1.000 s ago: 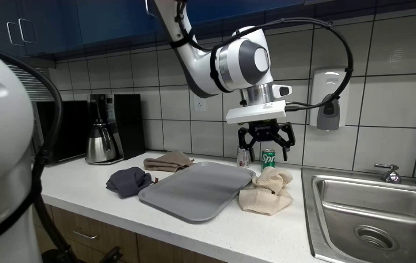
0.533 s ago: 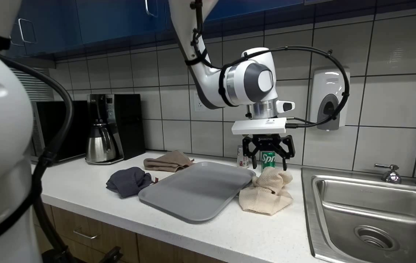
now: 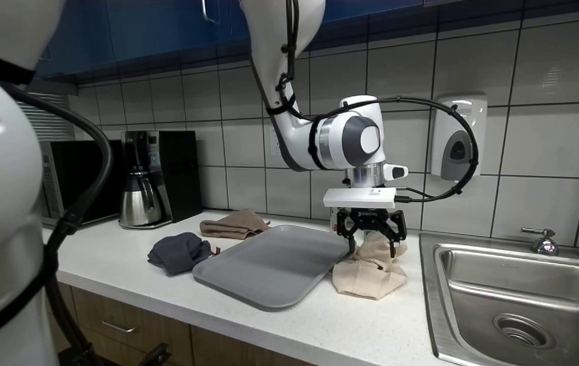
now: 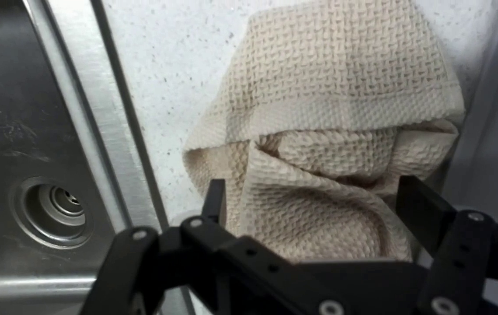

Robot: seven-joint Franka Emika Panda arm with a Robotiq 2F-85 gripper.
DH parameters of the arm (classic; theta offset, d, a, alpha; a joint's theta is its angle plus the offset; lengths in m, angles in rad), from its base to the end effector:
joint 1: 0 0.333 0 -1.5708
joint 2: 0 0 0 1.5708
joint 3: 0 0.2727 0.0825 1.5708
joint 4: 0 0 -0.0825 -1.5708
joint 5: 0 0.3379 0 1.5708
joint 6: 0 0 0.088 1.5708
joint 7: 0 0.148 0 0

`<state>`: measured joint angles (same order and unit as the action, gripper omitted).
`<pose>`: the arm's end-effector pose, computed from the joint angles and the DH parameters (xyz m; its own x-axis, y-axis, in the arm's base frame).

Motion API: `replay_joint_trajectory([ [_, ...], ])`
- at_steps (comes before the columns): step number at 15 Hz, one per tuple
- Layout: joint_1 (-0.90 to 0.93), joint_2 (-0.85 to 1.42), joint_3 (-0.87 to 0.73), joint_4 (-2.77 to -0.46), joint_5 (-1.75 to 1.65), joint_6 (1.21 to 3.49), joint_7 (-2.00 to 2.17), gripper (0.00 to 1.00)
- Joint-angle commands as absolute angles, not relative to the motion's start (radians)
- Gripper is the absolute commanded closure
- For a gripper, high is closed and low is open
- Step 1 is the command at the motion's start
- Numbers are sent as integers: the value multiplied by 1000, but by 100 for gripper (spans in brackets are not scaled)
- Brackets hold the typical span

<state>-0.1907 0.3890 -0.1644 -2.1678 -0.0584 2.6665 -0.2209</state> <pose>0.5051 -0.1896 0.1832 0.9943 -0.0628 0.0866 -0.0727 -0.9906 0.1161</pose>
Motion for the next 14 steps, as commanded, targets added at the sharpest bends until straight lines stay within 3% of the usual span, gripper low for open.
replay_joint_trajectory([
  [1,-220,432,-142,-2133,-51,2673,-242,0],
  [14,-230,535,-141,-2067,-64,2679,-236,0],
])
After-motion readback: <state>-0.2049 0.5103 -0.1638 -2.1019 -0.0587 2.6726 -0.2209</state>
